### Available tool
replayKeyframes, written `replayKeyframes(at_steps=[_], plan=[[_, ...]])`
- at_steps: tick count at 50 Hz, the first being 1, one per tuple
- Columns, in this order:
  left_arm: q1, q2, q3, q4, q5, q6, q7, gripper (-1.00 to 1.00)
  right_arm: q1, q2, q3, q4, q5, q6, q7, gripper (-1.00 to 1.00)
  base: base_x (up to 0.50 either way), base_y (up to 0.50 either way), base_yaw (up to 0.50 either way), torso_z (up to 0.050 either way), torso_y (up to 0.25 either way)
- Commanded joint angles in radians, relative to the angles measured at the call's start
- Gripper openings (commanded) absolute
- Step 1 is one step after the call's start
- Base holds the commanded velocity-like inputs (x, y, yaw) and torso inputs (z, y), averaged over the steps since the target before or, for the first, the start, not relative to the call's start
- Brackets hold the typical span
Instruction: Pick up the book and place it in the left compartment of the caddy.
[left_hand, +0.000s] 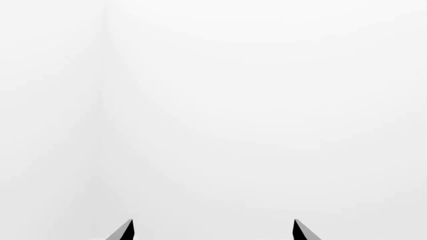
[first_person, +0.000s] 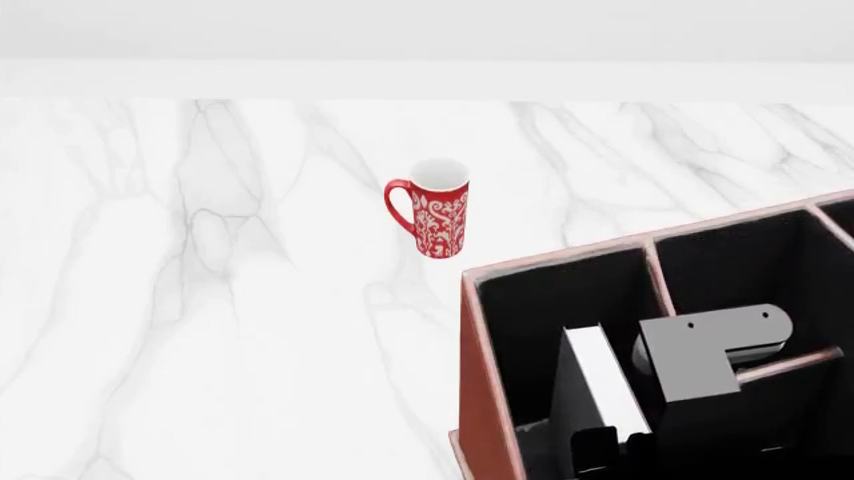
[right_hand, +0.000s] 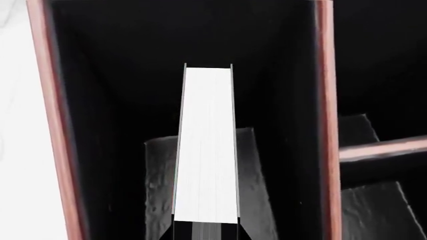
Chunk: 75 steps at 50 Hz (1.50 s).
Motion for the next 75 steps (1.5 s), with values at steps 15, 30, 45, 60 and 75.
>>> replayKeyframes(at_steps=[15,30,45,60,75], plan=[[0.0,-0.004,0.007,-0.002,0.001,0.005,-0.002,1.0,0.012,-0.008,0.025,0.018,-0.065,0.003,-0.022,-1.0,0.0,0.0,0.0,0.0,0.001],[0.007,-0.007,0.001,0.005,-0.006,0.007,-0.005,1.0,0.01,-0.011,0.024,0.02,-0.07,0.004,-0.026,-1.0,0.0,0.0,0.0,0.001,0.001],[0.008,-0.008,0.002,0.003,-0.003,0.012,-0.005,1.0,0.001,-0.016,0.023,0.033,-0.075,-0.003,-0.033,-1.0,0.0,0.0,0.0,0.0,0.001],[0.006,-0.013,0.003,0.004,-0.01,0.011,-0.01,1.0,-0.002,-0.02,0.025,0.039,-0.073,-0.005,-0.035,-1.0,0.0,0.0,0.0,0.0,0.001],[0.01,-0.015,0.003,0.004,-0.013,0.015,-0.011,1.0,-0.005,-0.023,0.03,0.041,-0.072,-0.013,-0.044,-1.0,0.0,0.0,0.0,0.001,0.001]])
